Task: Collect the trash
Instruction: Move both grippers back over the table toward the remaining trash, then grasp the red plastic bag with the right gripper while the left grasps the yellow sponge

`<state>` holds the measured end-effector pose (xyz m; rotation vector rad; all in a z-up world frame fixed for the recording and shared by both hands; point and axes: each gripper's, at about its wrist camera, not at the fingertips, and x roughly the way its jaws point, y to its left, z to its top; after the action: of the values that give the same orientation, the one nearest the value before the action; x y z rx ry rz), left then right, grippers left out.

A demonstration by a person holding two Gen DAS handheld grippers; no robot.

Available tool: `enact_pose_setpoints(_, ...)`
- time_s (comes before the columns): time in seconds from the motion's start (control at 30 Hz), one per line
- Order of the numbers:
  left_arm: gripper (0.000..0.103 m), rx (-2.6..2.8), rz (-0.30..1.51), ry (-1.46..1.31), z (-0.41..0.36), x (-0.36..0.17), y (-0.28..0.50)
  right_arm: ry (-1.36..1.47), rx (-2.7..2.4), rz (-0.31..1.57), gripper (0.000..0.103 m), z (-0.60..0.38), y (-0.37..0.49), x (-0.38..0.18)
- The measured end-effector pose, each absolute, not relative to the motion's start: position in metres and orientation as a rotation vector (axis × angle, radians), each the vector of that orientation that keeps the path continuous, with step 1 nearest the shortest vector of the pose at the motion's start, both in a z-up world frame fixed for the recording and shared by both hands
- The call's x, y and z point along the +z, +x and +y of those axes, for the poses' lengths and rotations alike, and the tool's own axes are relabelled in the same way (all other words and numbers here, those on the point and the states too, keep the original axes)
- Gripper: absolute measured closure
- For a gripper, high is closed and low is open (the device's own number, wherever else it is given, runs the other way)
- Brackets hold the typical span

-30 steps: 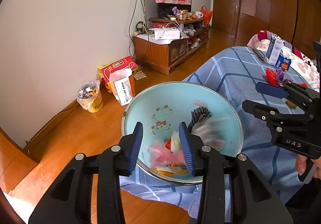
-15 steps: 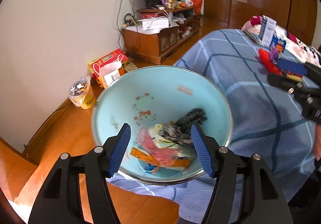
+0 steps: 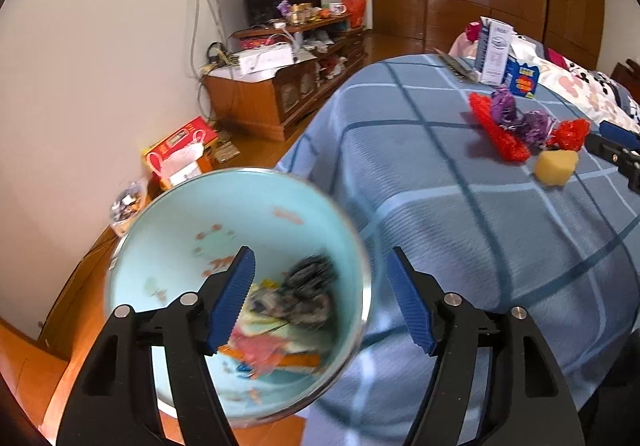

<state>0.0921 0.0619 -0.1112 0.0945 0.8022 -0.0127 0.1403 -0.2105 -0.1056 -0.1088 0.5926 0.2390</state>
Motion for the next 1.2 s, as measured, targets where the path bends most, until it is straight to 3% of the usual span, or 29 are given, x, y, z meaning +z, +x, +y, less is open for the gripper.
enact_pose_setpoints(0.47,0.034,-0.065,0.789,0.112,0.011,-0.105,0.123,-0.012,0.031,0.609,0.034,-0.301,0.194,-0.098)
enact_pose_setpoints(0.73,0.034,-0.092,0.781,0.126,-0.002,-0.102,0.122,-0.006,0.067,0.797,0.038,-0.305,0.228,-0.139)
enact_pose_setpoints(0.87,0.034,-0.093,0.784,0.126,-0.004,-0.103,0.122,0.011,0.110,0.833,0.055,-0.304,0.231,-0.143)
enact_pose_setpoints(0.93,0.034,-0.093,0.782,0.124,-0.005,-0.103,0.123,-0.007,0.141,0.860,0.073,-0.298,0.231,-0.148)
enact_pose_setpoints(0.97,0.034,-0.093,0.781,0.122,-0.006,-0.102,0.124,-0.010,0.146,0.860,0.075,-0.297,0.230,-0.147)
enact_pose_setpoints(1.03,0.034,-0.094,0.784,0.117,-0.008,-0.103,0.126,-0.027,0.145,0.851,0.089,-0.293,0.224,-0.146)
enact_pose_setpoints(1.2,0.034,-0.126,0.775,0.129,-0.026,-0.098,0.129,0.012,0.154,0.803,0.091,-0.300,0.200,-0.135)
